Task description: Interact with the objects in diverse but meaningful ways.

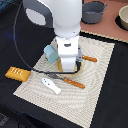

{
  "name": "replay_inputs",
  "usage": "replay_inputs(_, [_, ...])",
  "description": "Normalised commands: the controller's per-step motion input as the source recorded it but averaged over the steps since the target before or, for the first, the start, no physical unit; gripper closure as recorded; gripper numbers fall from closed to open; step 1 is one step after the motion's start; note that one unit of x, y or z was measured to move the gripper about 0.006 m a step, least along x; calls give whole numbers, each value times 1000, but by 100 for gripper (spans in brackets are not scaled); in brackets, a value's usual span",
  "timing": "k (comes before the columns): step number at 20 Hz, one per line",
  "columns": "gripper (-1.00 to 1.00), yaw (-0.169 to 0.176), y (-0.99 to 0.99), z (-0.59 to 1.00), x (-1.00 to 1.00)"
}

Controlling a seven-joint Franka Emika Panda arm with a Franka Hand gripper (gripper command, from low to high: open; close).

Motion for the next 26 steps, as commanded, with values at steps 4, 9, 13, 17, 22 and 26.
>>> replay_inputs(4, [-100,8,-16,-24,104])
replay_inputs(9, [100,0,-51,0,158])
replay_inputs(13, [100,0,-64,0,149])
replay_inputs(17, [100,0,-54,0,157])
replay_inputs(22, [100,0,-44,38,227])
replay_inputs(26, [100,-39,-101,976,301])
